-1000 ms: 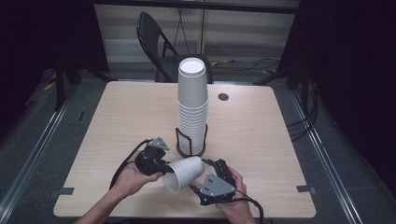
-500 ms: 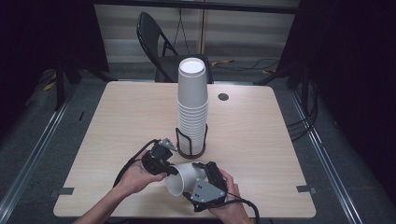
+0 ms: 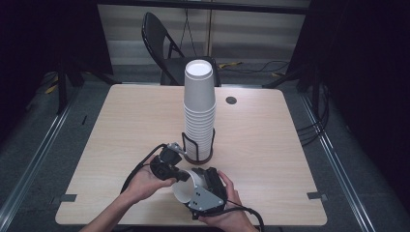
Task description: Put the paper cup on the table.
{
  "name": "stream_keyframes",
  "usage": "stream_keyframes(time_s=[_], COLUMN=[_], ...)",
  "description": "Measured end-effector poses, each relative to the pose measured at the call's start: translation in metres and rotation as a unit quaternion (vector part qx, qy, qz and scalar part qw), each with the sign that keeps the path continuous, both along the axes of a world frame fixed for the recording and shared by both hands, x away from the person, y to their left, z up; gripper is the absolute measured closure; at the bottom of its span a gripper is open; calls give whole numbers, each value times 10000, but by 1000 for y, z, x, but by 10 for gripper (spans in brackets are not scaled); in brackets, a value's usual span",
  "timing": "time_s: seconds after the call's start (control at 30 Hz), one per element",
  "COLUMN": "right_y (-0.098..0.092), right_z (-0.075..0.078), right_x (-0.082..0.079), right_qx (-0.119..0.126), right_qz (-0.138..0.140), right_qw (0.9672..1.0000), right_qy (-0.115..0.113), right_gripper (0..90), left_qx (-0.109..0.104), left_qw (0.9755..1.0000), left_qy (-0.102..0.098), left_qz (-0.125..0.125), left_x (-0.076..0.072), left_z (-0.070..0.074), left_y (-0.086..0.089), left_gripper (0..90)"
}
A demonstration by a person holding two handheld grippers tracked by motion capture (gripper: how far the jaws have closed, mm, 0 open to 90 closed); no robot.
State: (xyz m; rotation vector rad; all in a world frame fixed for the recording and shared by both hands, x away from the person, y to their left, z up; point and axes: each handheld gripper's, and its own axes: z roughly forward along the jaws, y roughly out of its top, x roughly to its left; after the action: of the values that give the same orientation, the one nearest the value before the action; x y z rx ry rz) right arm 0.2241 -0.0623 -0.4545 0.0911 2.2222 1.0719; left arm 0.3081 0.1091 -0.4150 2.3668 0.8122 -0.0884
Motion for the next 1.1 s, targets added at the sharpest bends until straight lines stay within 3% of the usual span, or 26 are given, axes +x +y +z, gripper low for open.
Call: stream_keyframes(time_s=[0.33,0.57,0.83,0.93,1.0,1.1], right_y=[9,8,3,2,0,-3], right_z=[4,5,9,10,12,14], right_x=[-1,0,2,2,3,6], right_qx=[64,169,229,342,438,574], right_qz=[33,-2,-77,-108,-147,-176], right_qw=[9999,9999,9996,9992,9987,9977], right_qy=[-94,14,177,192,218,306], right_gripper=[72,90,106,109,110,113], left_qx=[-267,-261,-481,-637,-872,-974], left_qw=[9993,9995,9987,9978,9958,9949], left_qy=[226,169,117,103,130,84], left_qz=[-128,-56,111,168,239,250], left_x=[-1,-2,-4,-5,-4,-4], left_z=[-2,-3,-3,-3,-3,-2], left_y=[-7,-7,-5,-2,2,5], left_gripper=[872,874,875,868,848,837])
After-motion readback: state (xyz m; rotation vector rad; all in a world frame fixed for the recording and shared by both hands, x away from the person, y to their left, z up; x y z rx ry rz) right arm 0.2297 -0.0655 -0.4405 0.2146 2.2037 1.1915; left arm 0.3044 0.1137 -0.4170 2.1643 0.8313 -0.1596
